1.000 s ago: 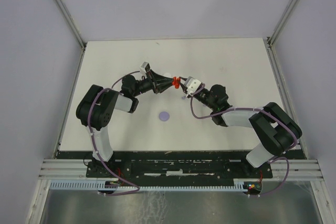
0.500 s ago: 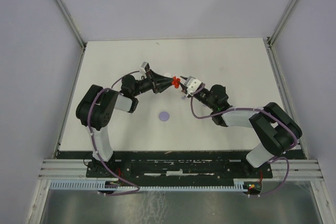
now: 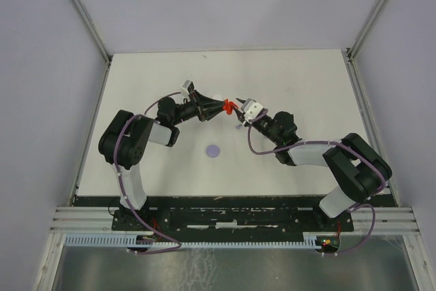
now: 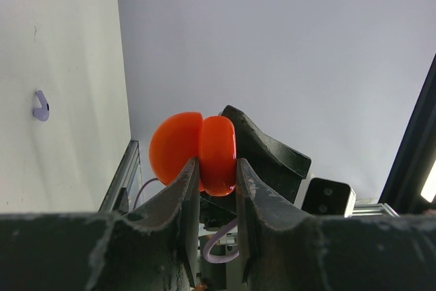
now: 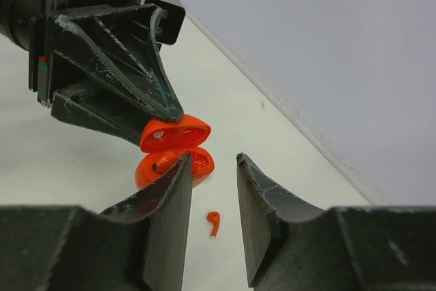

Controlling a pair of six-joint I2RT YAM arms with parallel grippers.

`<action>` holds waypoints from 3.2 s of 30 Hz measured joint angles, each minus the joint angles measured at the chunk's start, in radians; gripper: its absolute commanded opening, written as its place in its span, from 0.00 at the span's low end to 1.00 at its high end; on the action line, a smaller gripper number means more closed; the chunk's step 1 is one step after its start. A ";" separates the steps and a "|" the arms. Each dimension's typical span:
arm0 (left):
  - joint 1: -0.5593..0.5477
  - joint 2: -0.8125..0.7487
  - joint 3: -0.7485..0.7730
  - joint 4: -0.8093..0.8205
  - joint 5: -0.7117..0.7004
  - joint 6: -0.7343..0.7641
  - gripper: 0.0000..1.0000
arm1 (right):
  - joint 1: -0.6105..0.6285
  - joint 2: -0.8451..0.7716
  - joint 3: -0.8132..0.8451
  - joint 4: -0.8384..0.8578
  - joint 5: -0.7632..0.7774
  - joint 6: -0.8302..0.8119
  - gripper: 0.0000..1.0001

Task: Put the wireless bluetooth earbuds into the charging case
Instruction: Pick up the earbud from the center of the board.

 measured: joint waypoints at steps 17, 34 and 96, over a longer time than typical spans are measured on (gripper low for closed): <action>0.053 -0.060 -0.083 0.013 -0.053 0.002 0.03 | -0.040 0.000 0.565 -0.908 0.487 0.384 0.67; 0.063 -0.126 -0.158 0.016 -0.061 0.003 0.03 | -0.095 0.424 0.976 -1.602 0.258 0.604 0.71; 0.080 -0.129 -0.173 0.061 -0.060 0.012 0.03 | -0.121 0.771 1.380 -1.738 0.238 0.562 0.54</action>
